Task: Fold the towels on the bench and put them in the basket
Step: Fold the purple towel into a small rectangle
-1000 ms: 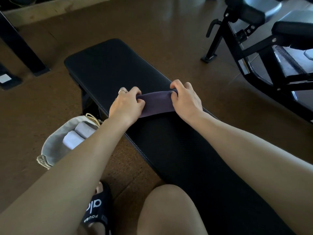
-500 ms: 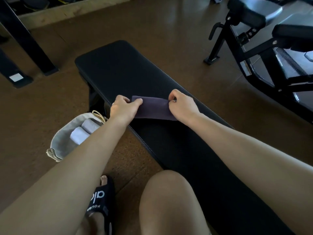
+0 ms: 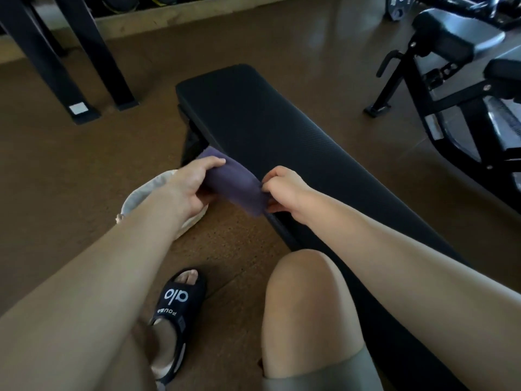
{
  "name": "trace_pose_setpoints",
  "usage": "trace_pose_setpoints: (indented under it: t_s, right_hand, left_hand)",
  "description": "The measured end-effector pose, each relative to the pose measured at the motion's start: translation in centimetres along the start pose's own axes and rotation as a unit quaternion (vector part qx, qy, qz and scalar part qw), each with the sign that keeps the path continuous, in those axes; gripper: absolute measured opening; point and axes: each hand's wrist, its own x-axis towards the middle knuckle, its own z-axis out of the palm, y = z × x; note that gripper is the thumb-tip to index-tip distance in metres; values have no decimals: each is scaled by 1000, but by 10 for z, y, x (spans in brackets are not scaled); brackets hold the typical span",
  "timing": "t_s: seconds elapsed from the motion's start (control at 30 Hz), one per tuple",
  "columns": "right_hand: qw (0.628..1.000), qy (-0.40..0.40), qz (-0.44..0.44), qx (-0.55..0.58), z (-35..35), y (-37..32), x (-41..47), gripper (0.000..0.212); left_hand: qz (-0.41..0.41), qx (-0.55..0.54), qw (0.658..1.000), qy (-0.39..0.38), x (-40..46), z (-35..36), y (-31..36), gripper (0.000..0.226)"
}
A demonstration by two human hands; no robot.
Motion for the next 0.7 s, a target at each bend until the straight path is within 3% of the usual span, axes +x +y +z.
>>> trace_pose_setpoints:
  t_s: [0.13,0.27,0.43,0.63,0.7]
  right_hand:
    - [980,-114,29,161,30,-19,-10,28]
    - [922,-256,36,289,63,-38,2,34]
    - [954,-272,27,124,127,-57,44,43]
    - [947,-300,74,88,204,-50,125,34]
    - [959,-270,67,58,235,-37,153,34]
  left_hand:
    - [32,8,999,12,-2,-45,30,48]
    - [42,21,999,-1,4,-85,55,40]
    - [52,109,993,5,38,-133,70,23]
    - [49,189,979,52,130,-197,64,43]
    - [51,259,960,89,167,-219,50,48]
